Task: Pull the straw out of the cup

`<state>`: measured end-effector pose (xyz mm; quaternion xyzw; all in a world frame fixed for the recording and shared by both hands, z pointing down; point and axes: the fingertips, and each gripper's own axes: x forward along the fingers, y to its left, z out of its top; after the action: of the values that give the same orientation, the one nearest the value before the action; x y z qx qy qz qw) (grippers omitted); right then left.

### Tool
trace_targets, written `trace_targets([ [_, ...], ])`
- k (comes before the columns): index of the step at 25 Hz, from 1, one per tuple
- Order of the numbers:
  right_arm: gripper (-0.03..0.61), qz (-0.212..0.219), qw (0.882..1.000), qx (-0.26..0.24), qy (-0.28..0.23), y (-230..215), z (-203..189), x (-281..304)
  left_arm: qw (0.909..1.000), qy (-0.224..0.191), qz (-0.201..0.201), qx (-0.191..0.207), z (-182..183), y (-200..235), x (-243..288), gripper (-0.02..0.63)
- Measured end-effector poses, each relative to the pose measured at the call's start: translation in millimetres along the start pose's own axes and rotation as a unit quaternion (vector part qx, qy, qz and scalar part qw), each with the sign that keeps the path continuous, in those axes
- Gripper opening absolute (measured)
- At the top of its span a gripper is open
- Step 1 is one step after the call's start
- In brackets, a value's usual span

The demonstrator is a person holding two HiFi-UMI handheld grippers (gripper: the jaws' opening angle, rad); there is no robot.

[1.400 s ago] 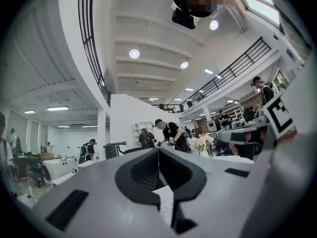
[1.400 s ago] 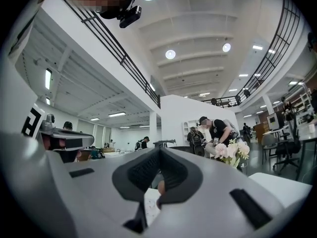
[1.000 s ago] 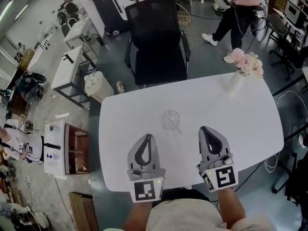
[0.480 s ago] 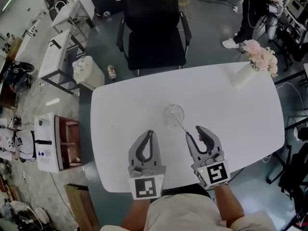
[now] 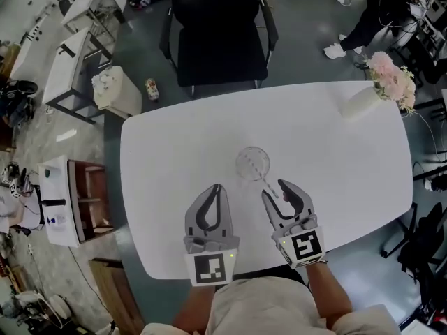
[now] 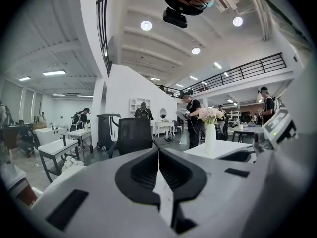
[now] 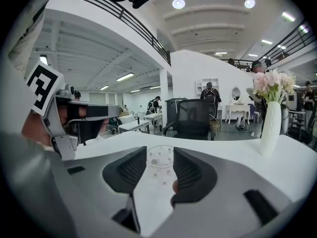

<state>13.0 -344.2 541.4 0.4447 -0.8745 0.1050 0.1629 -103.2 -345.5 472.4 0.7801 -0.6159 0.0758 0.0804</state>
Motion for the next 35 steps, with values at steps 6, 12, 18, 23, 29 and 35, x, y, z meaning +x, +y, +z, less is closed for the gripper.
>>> trace_targets([
  [6,0.164,0.014,1.0,0.002,0.021,3.8,-13.9,18.7,0.9999,0.014,0.0,-0.005,-10.0,4.6,10.5,0.006],
  [12,0.152,0.021,0.999,0.003,0.032,7.4,-21.8,27.9,0.9998,0.017,0.003,-0.006,-13.3,11.2,14.5,0.006],
  [18,0.092,0.016,0.999,0.008,0.039,5.3,-22.8,32.3,0.9997,0.022,0.007,-0.009,-17.0,12.9,15.2,0.006],
  [23,0.029,0.001,0.999,0.001,0.046,3.6,-25.7,32.6,0.9997,0.021,0.008,-0.011,-17.2,13.4,14.3,0.006],
  [29,0.025,-0.002,0.999,-0.001,0.051,3.1,-26.7,29.6,0.9997,0.019,0.008,-0.012,-14.4,12.1,11.5,0.006],
  [35,0.023,-0.006,0.999,-0.006,0.041,2.8,-19.6,24.9,0.9997,0.017,0.011,-0.01,-11.2,10.8,4.7,0.006],
])
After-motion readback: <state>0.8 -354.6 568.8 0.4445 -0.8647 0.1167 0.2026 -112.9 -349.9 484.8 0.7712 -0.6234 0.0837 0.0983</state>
